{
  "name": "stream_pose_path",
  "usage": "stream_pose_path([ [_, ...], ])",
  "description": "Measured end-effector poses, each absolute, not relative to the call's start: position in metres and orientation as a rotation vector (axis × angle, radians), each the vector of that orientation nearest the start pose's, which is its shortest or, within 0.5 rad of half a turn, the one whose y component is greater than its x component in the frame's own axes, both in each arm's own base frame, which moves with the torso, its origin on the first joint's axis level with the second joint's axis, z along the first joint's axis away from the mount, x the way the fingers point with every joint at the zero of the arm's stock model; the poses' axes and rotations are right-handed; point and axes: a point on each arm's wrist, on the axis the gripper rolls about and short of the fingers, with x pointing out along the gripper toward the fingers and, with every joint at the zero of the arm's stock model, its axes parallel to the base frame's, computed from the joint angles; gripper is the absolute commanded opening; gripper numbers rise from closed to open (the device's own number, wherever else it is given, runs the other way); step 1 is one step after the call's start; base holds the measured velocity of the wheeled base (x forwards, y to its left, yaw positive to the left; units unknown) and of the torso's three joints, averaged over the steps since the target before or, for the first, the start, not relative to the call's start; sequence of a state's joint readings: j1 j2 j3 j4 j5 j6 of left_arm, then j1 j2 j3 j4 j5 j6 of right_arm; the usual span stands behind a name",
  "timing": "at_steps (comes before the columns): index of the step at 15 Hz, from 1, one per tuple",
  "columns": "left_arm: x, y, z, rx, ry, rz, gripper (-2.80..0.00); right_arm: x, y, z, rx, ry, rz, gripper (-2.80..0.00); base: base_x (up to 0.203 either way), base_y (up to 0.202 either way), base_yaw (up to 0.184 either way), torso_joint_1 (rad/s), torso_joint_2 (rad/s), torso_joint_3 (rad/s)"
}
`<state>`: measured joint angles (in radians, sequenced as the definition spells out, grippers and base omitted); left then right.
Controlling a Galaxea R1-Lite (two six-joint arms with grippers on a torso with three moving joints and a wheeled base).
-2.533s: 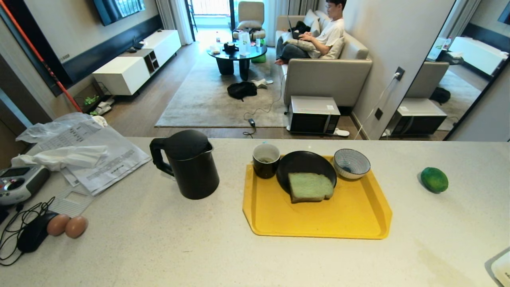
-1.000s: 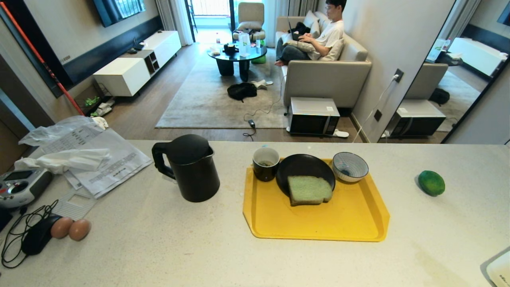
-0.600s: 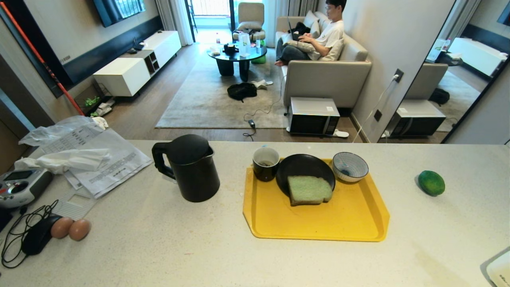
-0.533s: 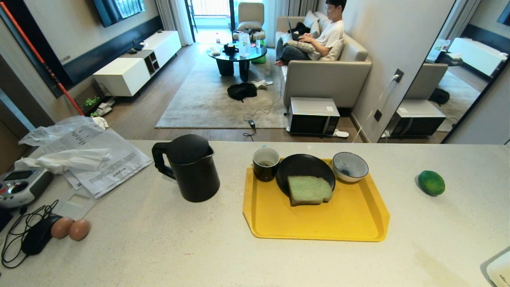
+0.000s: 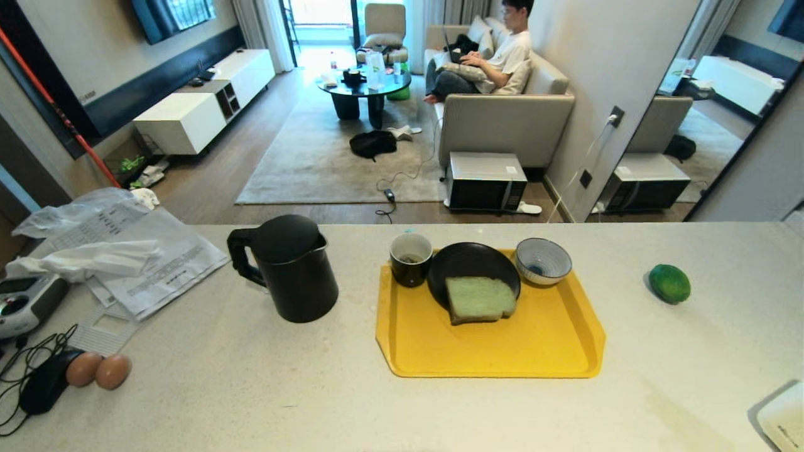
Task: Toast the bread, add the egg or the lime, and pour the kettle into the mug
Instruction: Pick up the egg
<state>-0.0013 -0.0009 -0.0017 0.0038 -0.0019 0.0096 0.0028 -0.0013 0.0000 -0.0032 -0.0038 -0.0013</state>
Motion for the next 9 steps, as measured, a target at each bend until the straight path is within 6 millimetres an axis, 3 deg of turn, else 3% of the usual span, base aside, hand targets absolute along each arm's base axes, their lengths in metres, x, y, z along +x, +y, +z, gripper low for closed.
stream_pose_path([
  [9,-0.0229,0.0000,0.0752,0.008,0.003,0.000,-2.80,-0.0229,-0.0001,0.0758,-0.001,-0.005,-0.001,-2.80,0.001,0.010,-0.173,0.001,0.00,0.001],
])
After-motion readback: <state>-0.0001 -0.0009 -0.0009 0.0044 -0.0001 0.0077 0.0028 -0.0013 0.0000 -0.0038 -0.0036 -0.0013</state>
